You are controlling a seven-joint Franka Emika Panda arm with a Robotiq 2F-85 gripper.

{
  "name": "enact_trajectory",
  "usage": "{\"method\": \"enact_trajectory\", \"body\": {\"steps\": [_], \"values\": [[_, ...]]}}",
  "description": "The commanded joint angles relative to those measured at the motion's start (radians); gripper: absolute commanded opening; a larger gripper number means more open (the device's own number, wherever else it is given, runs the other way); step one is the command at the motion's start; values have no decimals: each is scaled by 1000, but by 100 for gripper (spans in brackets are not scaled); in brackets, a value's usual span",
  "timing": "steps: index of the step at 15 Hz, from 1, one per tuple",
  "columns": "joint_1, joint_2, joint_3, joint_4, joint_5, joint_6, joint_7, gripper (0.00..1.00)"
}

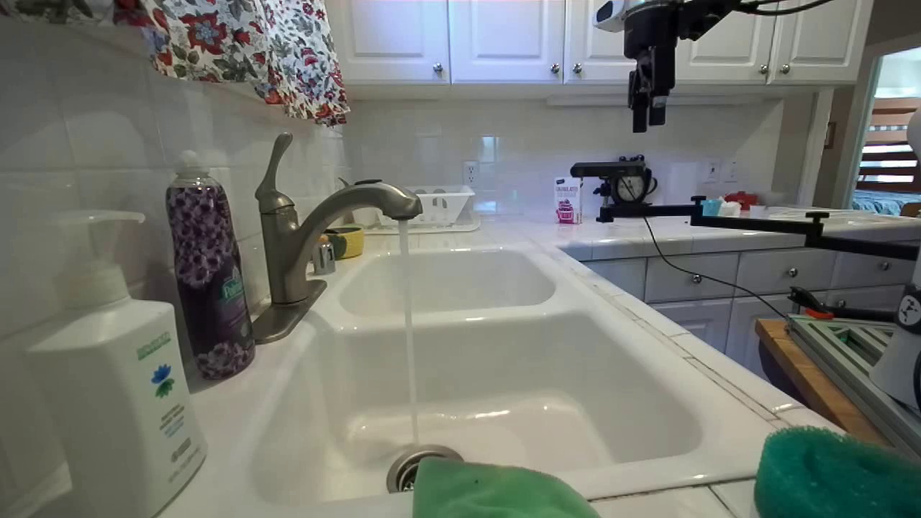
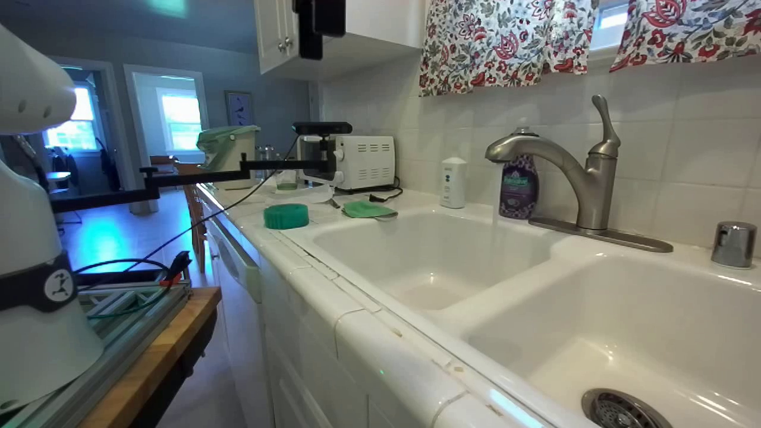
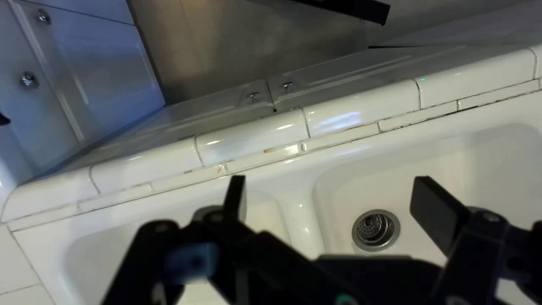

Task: Close the tap

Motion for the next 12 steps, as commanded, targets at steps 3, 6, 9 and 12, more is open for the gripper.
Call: {"method": "enact_trajectory", "body": {"steps": [3,6,9,12], "values": [[-6,32,10,22,37,7,16,100],[8,82,26,63,68,47,19,100],[18,149,46,129,80,93,10,100],[27,227,58,212,79,130,-18,100]]}}
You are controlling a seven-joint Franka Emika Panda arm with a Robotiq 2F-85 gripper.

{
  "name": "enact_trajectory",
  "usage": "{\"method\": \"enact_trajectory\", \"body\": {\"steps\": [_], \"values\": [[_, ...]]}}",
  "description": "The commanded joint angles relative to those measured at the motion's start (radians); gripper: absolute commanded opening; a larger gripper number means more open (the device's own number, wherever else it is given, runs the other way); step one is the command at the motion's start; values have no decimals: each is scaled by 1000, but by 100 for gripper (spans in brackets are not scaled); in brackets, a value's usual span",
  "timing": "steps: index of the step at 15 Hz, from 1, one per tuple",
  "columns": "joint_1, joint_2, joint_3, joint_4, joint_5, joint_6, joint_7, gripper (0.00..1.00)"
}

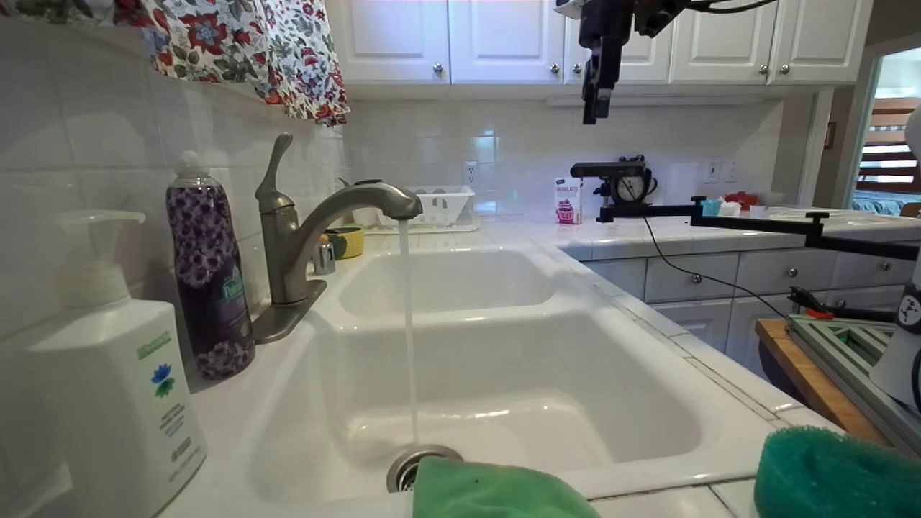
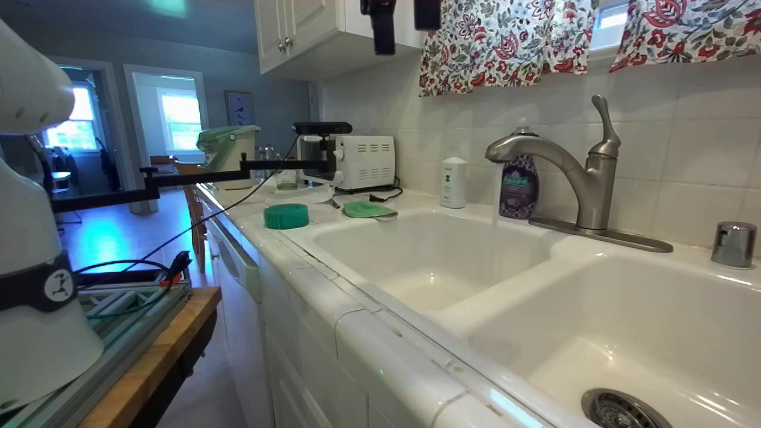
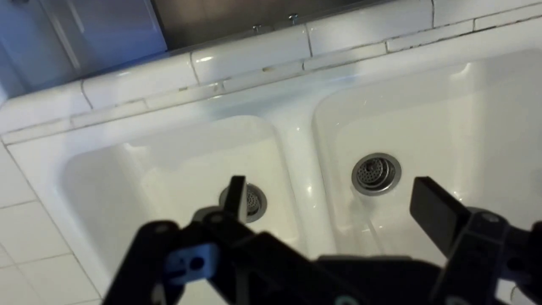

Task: Close the tap

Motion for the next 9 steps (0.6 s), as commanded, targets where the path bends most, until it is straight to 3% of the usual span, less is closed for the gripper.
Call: {"method": "enact_trajectory", "body": {"steps": [1,5,9], "values": [[5,103,7,113,25,10,-39,100],[6,203,13,253,51,31,-80,100],[7,302,23,388,97,65,-211,100]]}}
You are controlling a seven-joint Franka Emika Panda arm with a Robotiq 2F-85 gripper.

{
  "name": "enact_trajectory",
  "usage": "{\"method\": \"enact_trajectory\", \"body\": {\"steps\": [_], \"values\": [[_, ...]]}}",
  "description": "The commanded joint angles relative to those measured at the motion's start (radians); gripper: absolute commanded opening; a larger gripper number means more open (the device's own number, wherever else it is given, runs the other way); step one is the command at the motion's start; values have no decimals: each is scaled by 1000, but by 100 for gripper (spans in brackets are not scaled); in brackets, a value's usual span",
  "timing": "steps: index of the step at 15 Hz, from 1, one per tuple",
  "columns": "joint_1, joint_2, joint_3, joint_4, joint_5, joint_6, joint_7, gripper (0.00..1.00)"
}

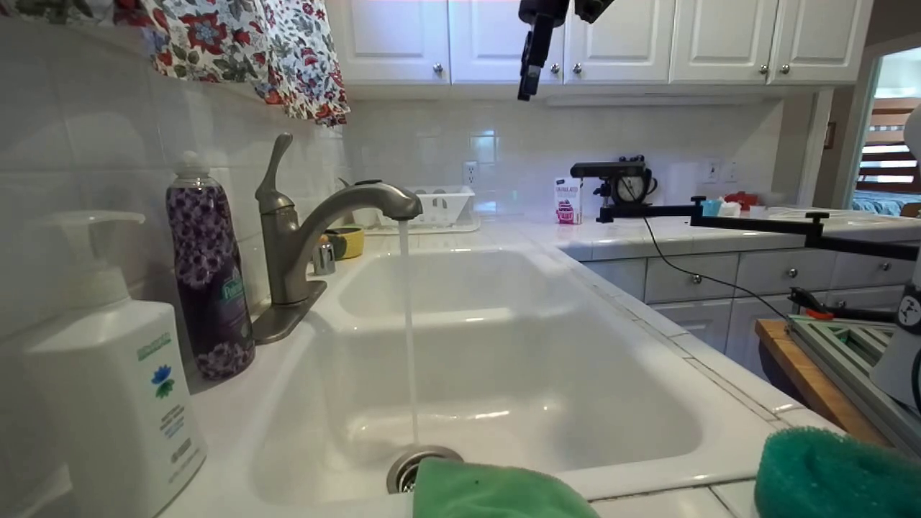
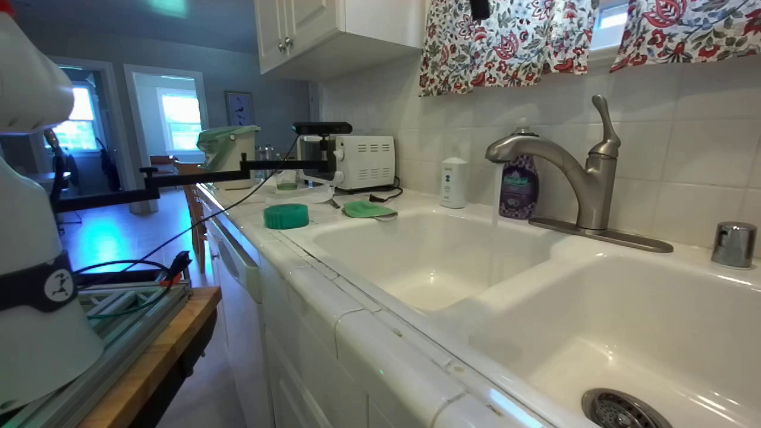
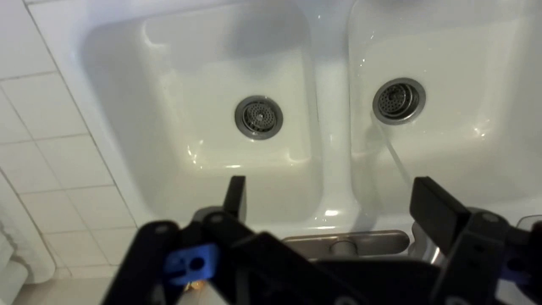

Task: Close the tap

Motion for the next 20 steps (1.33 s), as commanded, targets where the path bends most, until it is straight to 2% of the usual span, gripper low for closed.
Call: {"method": "enact_trajectory", "body": {"steps": [1,4,10,16,20], "values": [[-3,99,8,126,63,-9,-153,100],[-8,162,35,196,94,11,-275,100],[-4,276,120,274,24,70,-474,100],[15,309,198,251,-36,270,-611,100],[9,322,227,214,-10,432,-718,100]]}}
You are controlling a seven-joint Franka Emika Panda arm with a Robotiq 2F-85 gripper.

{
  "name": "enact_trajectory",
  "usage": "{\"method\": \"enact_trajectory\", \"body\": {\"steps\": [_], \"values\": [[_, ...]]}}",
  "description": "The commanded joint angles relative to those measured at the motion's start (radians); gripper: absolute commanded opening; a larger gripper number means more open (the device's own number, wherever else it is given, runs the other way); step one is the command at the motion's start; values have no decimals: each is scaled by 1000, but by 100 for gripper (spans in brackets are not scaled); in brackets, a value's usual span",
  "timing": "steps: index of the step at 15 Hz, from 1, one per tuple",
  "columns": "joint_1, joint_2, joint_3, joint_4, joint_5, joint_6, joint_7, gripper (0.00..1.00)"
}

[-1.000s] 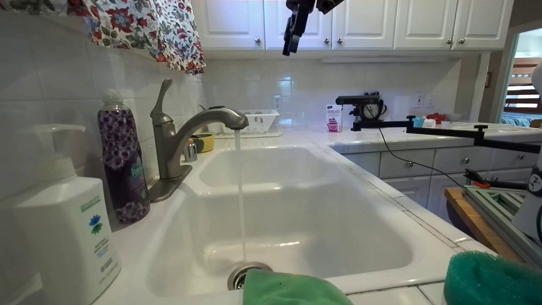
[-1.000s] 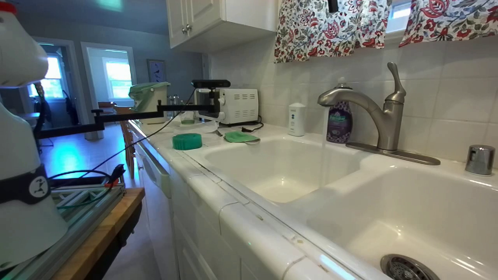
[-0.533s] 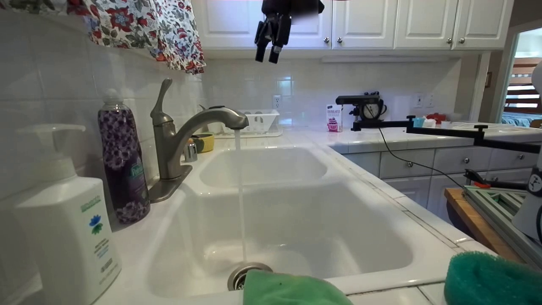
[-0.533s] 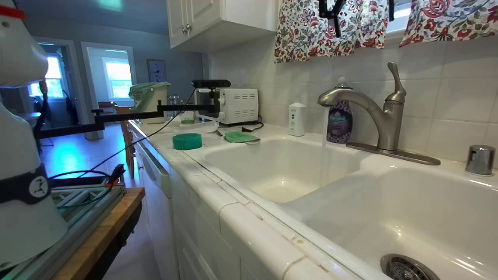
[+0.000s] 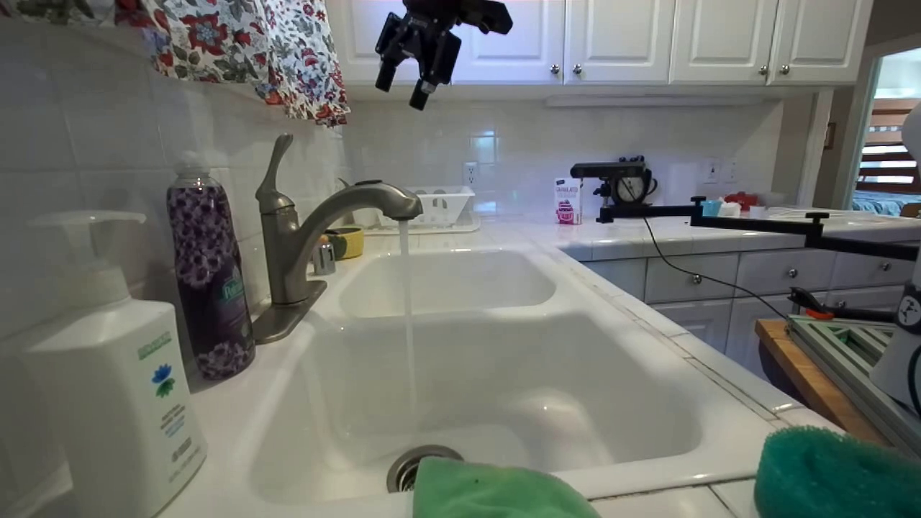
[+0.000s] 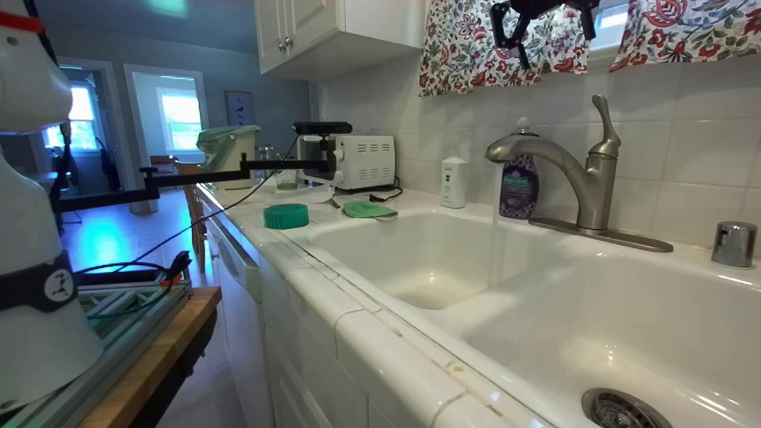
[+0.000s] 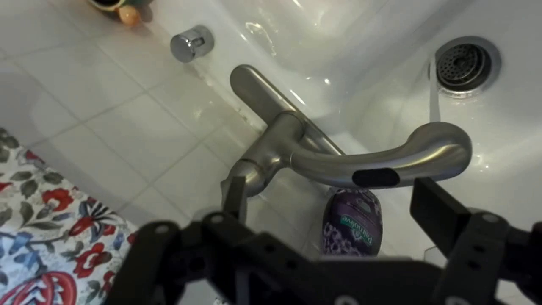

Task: Close the tap

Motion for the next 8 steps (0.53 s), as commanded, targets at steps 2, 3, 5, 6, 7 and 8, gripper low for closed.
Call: {"method": "enact_trajectory", "body": {"steps": [2,3,5,6,7,8], "values": [[-17,23,34,-39,37,157,-170,100],[-20,34,43,-48,42,201,-217,100],[-26,54,58,-62,44,276,-286,100],[-10,51,44,-42,9,216,-182,100],[-12,59,47,-48,9,244,-204,100],[-14,64,48,-49,8,257,-215,100]]}}
